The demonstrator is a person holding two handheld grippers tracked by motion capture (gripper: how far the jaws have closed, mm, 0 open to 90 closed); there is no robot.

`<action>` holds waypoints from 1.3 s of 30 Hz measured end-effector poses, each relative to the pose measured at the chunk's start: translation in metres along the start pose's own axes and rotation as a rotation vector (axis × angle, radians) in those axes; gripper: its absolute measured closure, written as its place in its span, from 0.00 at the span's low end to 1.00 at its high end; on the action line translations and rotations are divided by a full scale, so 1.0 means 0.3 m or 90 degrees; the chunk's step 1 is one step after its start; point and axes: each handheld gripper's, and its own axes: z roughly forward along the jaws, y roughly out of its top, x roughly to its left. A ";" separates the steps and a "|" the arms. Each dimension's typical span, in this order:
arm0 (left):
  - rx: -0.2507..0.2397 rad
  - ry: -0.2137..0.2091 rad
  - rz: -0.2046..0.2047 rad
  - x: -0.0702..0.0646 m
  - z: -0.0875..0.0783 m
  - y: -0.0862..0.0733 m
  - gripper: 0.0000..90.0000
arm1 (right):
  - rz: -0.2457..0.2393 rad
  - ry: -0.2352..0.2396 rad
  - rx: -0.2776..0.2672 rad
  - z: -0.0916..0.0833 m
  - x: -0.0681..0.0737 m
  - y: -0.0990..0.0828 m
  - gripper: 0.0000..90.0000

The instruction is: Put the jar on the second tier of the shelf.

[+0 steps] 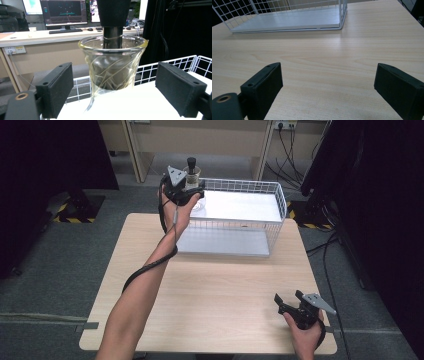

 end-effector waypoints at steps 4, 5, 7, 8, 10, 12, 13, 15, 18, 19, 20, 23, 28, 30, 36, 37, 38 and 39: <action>-0.001 -0.002 0.000 0.005 -0.015 0.002 0.14 | 0.000 -0.001 0.000 0.000 0.000 0.000 0.09; -0.001 -0.003 0.003 0.006 -0.020 0.003 0.14 | 0.001 -0.001 0.001 0.000 0.000 0.000 0.09; -0.001 -0.005 0.004 0.006 -0.028 0.005 0.13 | 0.001 -0.001 0.002 0.000 0.000 0.000 0.09; -0.001 -0.007 0.004 0.007 -0.033 0.006 0.13 | 0.001 -0.001 0.001 0.000 0.000 0.000 0.09; 0.000 -0.010 0.008 0.007 -0.042 0.005 0.13 | 0.001 -0.001 0.000 0.000 0.001 0.000 0.09; 0.001 -0.011 0.008 0.009 -0.051 0.002 0.13 | -0.001 -0.001 0.001 0.000 0.001 0.000 0.09; 0.002 -0.012 0.007 0.010 -0.055 0.000 0.13 | -0.002 -0.002 0.001 0.000 0.001 0.000 0.09; 0.003 -0.012 0.009 0.013 -0.062 -0.003 0.13 | -0.002 -0.002 0.001 0.001 0.002 0.000 0.09; 0.003 -0.014 0.009 0.015 -0.074 -0.006 0.12 | -0.002 -0.002 0.000 0.000 0.002 0.000 0.09; 0.003 -0.017 0.011 0.015 -0.078 -0.006 0.12 | -0.001 -0.002 0.000 0.000 0.002 0.000 0.09; 0.002 -0.018 0.012 0.014 -0.081 -0.007 0.12 | -0.001 -0.002 0.001 0.001 0.001 0.000 0.09; 0.001 -0.022 0.013 0.015 -0.092 -0.009 0.12 | -0.001 -0.002 0.001 0.001 0.002 0.000 0.09; -0.002 -0.026 0.014 0.017 -0.115 -0.013 0.12 | -0.002 -0.003 0.001 0.001 0.002 0.000 0.09; -0.003 -0.026 0.015 0.021 -0.125 -0.014 0.12 | -0.002 -0.004 0.001 0.001 0.003 0.000 0.09; -0.006 -0.031 0.016 0.025 -0.150 -0.024 0.12 | -0.003 -0.004 0.001 0.001 0.003 0.000 0.09; -0.006 -0.031 0.015 0.026 -0.153 -0.028 0.12 | -0.003 -0.004 0.001 0.001 0.003 0.000 0.09; -0.007 -0.032 0.013 0.026 -0.157 -0.032 0.12 | -0.003 -0.005 0.001 0.001 0.003 0.000 0.09; -0.007 -0.032 0.013 0.027 -0.160 -0.036 0.12 | -0.003 -0.005 0.000 0.000 0.004 0.000 0.09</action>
